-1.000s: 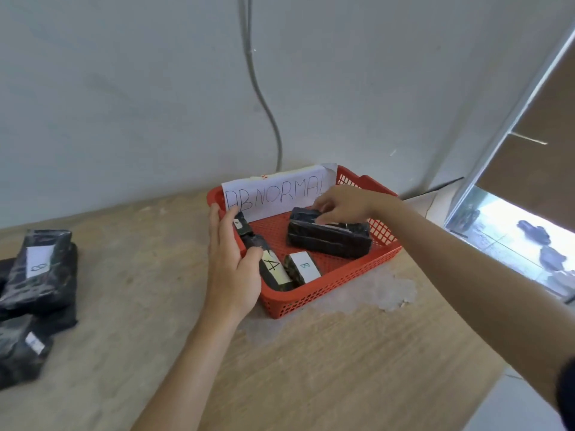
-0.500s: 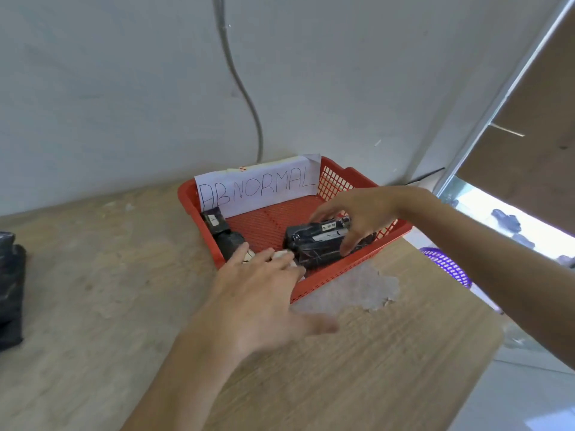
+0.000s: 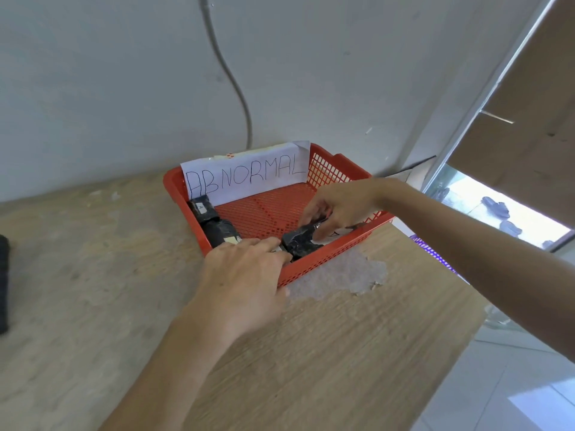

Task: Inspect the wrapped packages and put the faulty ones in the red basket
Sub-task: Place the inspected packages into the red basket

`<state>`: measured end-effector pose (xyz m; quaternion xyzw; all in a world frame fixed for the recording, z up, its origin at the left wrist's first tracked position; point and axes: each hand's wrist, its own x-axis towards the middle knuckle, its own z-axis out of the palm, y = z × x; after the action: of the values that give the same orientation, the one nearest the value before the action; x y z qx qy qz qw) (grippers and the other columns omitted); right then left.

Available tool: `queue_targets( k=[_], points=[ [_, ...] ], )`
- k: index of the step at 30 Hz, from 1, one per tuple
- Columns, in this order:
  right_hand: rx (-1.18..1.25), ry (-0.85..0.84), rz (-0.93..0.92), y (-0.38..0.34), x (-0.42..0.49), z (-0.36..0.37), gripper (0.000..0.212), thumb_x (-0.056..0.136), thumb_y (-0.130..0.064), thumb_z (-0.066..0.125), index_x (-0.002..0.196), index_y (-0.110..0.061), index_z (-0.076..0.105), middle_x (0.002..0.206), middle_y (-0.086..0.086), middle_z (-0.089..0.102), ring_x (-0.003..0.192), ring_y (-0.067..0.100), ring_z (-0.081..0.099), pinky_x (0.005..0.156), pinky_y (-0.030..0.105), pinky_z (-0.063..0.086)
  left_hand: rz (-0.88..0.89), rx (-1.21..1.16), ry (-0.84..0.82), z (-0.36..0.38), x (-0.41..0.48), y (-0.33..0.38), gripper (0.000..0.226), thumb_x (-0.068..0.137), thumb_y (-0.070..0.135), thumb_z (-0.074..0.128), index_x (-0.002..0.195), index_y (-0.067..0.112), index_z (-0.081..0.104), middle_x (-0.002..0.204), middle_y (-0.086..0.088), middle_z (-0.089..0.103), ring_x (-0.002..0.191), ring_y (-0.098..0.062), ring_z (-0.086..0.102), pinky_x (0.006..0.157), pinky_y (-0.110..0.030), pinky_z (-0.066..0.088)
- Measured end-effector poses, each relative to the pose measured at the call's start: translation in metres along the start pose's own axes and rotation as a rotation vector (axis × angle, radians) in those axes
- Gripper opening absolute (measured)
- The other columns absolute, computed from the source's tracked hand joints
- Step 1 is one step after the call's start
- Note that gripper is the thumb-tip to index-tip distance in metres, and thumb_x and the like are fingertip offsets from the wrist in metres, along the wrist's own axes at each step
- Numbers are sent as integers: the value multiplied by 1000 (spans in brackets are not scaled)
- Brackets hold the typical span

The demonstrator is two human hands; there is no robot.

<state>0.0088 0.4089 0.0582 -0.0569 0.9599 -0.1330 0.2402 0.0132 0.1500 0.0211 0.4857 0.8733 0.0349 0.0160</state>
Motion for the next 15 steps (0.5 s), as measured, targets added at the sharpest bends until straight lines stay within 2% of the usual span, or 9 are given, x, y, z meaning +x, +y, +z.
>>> queue_targets(
  k=[2,4,6,8,10,12,14,15],
  points=[
    [38,74,28,-17,-1,-12,29,104,-19,66,132,-22,71,119,-13,75,110,3,71,105,34,52,17,-57,-52,-5,-4,-6,69,96,70,57,156,40,44,164,20,40,153,-9,37,122,-39,32],
    [34,299,7,-42,1,-23,29,103,-16,62,128,-25,74,113,-19,73,107,-9,67,102,25,51,17,-363,-54,-17,-11,-15,64,91,65,70,148,40,55,163,23,42,151,-5,40,125,-37,33],
    [64,526,-44,-72,7,-28,28,99,-14,62,115,-31,79,104,-18,78,101,-3,71,101,31,56,-21,-772,41,-28,-20,-33,33,90,41,83,121,34,73,144,22,63,132,-1,59,117,-37,45],
    [165,606,-99,-105,14,-30,30,98,-8,60,109,-27,80,98,-12,81,96,4,75,98,37,58,-123,-981,247,-36,-34,-61,16,84,28,82,99,28,78,113,12,79,101,-3,73,100,-37,58],
    [254,568,-171,-141,23,-31,27,98,-7,60,109,-23,79,97,-6,81,94,11,77,97,39,59,-274,-942,443,-42,-52,-96,7,83,25,79,90,26,79,91,4,81,76,-8,70,83,-35,59],
    [306,500,-211,-178,36,-28,24,100,-8,60,110,-20,78,99,-1,81,94,17,78,96,41,60,-437,-800,544,-43,-76,-133,3,89,21,80,89,24,78,83,4,78,67,-6,65,74,-27,56],
    [345,431,-225,-214,57,-16,23,102,-8,57,113,-17,76,106,5,80,99,25,78,94,44,61,-588,-618,587,-42,-104,-170,3,92,23,78,91,25,77,86,8,76,73,-2,66,76,-19,54],
    [317,385,-224,-231,69,-5,24,103,-9,56,118,-17,74,113,7,77,105,28,76,94,44,59,-653,-532,587,-40,-116,-187,1,94,26,76,93,26,75,91,9,76,82,-4,68,81,-24,56]
  ],
)
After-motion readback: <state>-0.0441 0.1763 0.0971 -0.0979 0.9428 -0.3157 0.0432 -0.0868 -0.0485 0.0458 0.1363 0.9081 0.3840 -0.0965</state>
